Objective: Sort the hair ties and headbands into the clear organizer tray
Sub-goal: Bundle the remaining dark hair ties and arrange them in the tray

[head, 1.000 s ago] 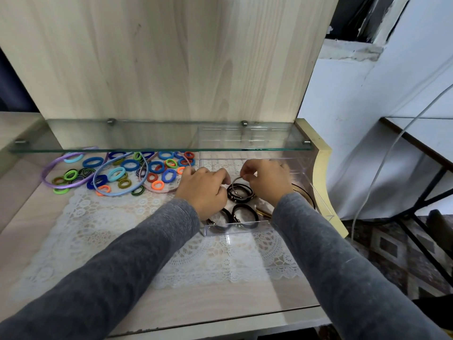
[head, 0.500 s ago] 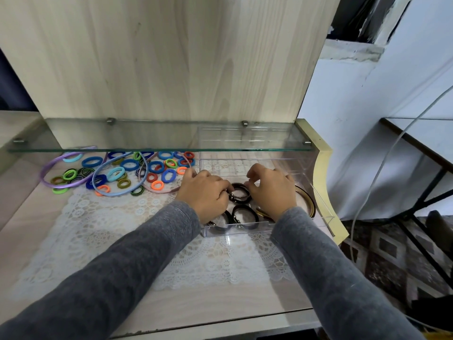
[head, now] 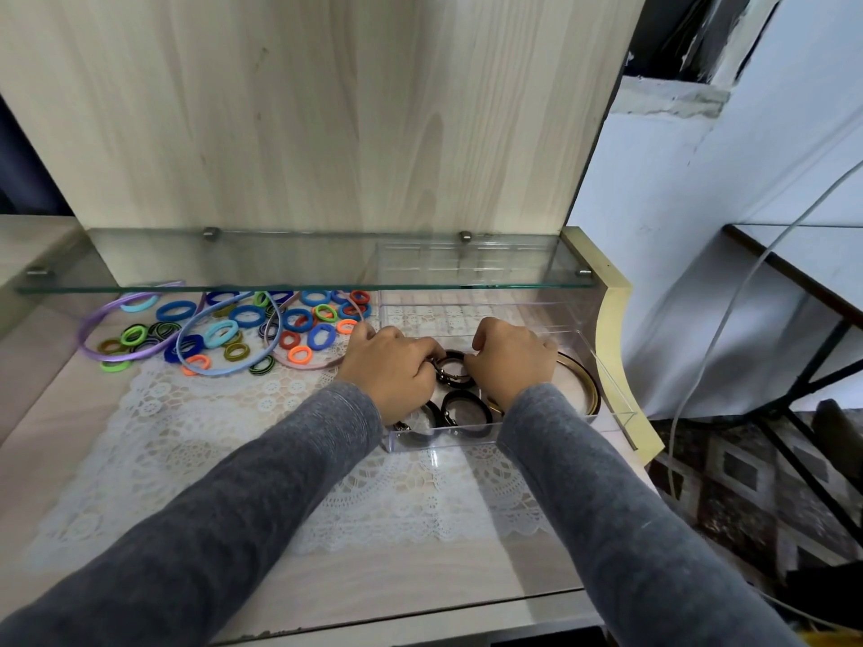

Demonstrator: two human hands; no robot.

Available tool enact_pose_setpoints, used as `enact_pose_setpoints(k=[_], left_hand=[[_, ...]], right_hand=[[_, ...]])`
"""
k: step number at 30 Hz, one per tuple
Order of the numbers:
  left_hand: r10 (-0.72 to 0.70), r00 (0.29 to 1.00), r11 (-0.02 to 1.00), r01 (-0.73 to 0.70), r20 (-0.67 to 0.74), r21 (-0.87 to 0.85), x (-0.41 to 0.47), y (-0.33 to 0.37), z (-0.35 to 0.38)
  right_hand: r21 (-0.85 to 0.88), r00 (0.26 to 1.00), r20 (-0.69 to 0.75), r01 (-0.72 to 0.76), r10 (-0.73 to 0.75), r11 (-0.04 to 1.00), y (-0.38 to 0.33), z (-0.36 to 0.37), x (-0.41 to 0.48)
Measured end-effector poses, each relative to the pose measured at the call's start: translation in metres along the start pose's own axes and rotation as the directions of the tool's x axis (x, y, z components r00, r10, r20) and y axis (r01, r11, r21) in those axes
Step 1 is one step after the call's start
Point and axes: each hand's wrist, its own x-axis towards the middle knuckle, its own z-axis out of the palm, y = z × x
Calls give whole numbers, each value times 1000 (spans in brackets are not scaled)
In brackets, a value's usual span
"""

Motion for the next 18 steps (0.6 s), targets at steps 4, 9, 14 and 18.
enact_pose_setpoints(k=[4, 9, 14, 18], left_hand=[[-6, 1000, 1000, 6, 6, -6, 0, 0, -1], [-12, 1000, 1000, 12, 0, -13, -1, 1, 1], [-15, 1000, 1000, 15, -2, -17, -1, 1, 2], [-11, 1000, 999, 11, -1, -43, -2, 1, 1]], right_hand=[[96, 995, 63, -88, 82, 992, -2, 0, 0], [56, 992, 73, -110, 106, 992, -4, 2, -1], [128, 983, 102, -163, 151, 978, -6, 1, -2], [225, 969, 143, -231, 203, 946, -5, 3, -1]])
